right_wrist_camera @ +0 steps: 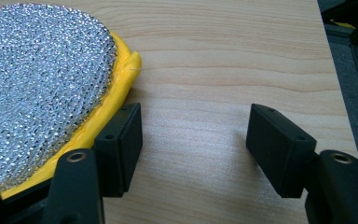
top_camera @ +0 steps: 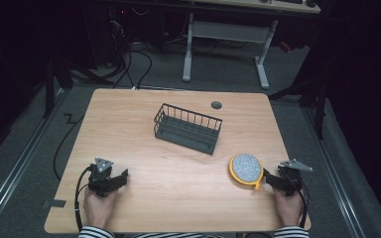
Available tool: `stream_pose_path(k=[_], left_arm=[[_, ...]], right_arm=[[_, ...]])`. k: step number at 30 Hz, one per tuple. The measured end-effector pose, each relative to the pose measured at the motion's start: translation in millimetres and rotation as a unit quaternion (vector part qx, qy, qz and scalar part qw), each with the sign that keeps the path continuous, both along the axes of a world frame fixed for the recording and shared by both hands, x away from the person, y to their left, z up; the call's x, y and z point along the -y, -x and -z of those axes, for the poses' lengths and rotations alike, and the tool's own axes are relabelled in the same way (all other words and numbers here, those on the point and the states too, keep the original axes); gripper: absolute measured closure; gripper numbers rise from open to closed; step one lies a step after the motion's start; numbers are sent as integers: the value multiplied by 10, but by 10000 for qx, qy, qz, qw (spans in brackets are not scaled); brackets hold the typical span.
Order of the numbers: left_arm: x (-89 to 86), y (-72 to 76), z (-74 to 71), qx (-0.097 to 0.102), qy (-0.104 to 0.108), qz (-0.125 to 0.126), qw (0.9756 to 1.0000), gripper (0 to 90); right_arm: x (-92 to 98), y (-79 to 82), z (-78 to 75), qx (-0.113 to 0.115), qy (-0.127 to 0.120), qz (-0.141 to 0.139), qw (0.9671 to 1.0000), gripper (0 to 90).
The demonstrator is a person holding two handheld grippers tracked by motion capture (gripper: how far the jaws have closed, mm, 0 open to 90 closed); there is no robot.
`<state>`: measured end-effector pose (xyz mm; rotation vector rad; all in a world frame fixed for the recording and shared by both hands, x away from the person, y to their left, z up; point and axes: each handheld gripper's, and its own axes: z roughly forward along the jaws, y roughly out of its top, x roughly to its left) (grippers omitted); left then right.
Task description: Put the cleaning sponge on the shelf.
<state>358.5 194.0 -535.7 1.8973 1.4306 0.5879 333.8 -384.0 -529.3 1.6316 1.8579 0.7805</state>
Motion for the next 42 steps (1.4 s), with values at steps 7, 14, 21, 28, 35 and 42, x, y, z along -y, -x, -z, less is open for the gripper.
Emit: stream_pose_path(k=[7,14,21,28,35,42], left_arm=[[18,14,-54,-57,188,35,9998,319],[39,-37,-182,-146,273,185,9993,363],[50,-92,-339,-116,228,314,9992,369],[109,-202,-583,-109,364,532,9979,413],[225,-342,-795,-115,275,698,9971,404],[350,-531,-974,-60,290,779,9965,408]], right_arm=[[0,0,0,-2,-3,-5,10000,363],[0,0,0,-3,-4,-5,10000,363],[0,0,0,-3,-9,1,10000,364],[1,1,0,-3,-7,-2,10000,364],[2,1,1,10,-23,-8,10000,365],[-1,3,0,0,-56,17,10000,365]])
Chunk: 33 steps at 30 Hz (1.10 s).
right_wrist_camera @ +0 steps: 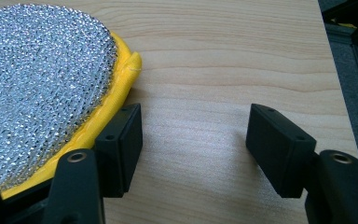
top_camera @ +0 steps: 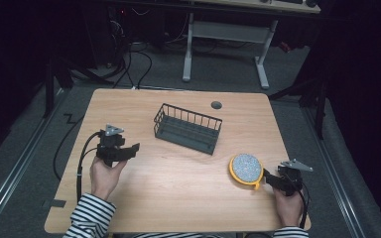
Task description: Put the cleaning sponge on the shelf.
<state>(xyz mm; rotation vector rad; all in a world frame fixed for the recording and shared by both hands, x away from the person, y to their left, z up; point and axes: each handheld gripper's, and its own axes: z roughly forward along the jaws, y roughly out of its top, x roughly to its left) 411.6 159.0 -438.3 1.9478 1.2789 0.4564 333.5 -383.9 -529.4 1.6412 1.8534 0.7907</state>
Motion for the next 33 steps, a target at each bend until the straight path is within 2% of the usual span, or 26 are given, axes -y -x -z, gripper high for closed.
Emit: stream_pose_path(k=[7,9,13,22,23,28,29,31,33], left_arm=[[61,-156,-133,25,42,31,10000,414],[74,-208,-169,32,116,60,9999,409],[108,-277,-213,56,45,73,9999,403],[227,-499,-343,53,59,164,9998,426],[277,-565,-376,33,13,181,9998,427],[353,-675,-424,17,-44,238,9997,443],[371,-711,-435,-15,-4,264,9996,443],[414,-788,-461,-35,-104,264,9996,450],[450,-857,-483,-87,-86,279,9995,453]], right_arm=[[0,0,0,-1,3,-2,10000,365],[-1,0,0,-2,6,-2,10000,364],[3,-2,1,10,35,-32,10000,364],[2,-2,0,5,37,-31,10000,364],[2,-2,1,10,35,-31,10000,364],[2,-2,0,6,36,-31,10000,364],[3,-2,1,11,33,-32,10000,363],[2,-2,1,9,35,-32,10000,363],[2,-2,0,-2,40,-32,10000,362]])
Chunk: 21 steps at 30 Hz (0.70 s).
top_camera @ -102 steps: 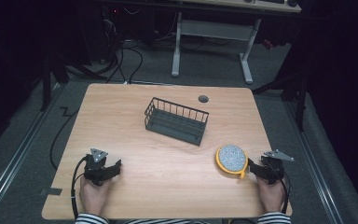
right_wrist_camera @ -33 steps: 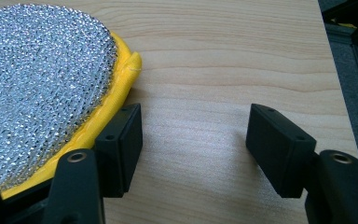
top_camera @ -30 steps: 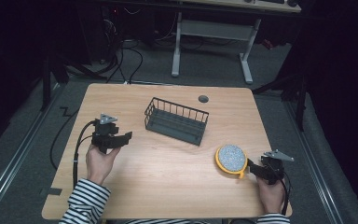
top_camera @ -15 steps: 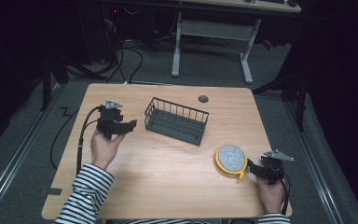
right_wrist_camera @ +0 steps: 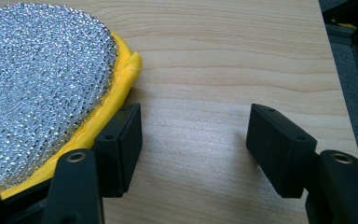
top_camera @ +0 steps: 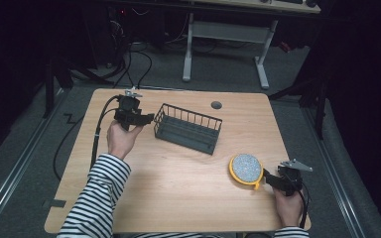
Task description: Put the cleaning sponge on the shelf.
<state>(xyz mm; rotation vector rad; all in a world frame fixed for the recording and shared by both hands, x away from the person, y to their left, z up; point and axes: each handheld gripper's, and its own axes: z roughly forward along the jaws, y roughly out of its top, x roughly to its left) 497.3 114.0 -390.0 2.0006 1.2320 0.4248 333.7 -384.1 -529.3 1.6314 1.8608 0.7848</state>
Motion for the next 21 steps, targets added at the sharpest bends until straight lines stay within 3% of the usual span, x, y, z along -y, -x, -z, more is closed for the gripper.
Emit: stream_pose_path(k=[4,11,16,21], left_arm=[[69,-108,-17,-69,54,20,10000,450],[171,-298,68,-159,-111,76,9998,461],[242,-396,142,-240,-201,89,9995,554],[294,-468,227,-400,-269,39,9988,571]], right_arm=[[0,0,0,-3,2,-1,10000,362],[-1,0,0,-3,-1,0,10000,362],[-1,0,0,-3,1,-1,10000,362],[-1,0,0,-4,1,0,10000,362]])
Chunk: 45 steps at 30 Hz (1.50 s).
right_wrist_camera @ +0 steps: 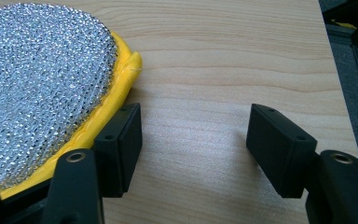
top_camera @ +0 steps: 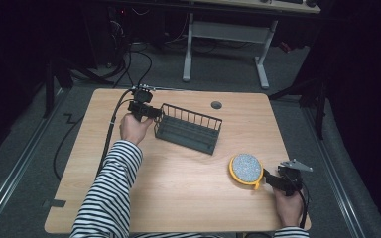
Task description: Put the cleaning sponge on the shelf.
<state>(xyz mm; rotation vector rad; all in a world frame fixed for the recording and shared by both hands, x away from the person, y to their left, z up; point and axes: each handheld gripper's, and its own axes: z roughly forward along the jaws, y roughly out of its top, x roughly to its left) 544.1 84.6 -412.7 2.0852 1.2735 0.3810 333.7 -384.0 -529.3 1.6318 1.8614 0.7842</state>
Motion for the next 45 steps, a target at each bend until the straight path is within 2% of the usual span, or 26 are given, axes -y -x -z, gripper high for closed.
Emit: stream_pose_path(k=[2,4,9,17,27,30,37,43,45], left_arm=[[9,-12,25,-46,-29,-21,10000,572],[32,-47,104,-179,-139,-27,9997,573],[85,-73,189,-299,-176,23,9994,616],[128,-73,240,-354,-265,130,9989,700],[126,-77,261,-360,-321,111,9988,797],[94,-76,267,-364,-244,129,9990,830],[82,-62,268,-360,-227,177,9989,834],[37,-32,285,-354,-37,156,9992,837],[34,-18,286,-337,-48,173,9993,840]], right_arm=[[0,0,0,0,1,0,10000,362],[0,0,0,0,-1,0,10000,362],[1,0,0,-1,-2,-2,10000,361],[1,0,1,12,-11,-7,10000,361],[1,0,2,13,-10,-7,10000,360],[2,0,2,12,-12,-9,10000,359],[1,0,2,11,-17,-12,10000,359],[1,0,2,12,-14,-11,10000,358],[1,0,1,7,-12,-11,10000,358]])
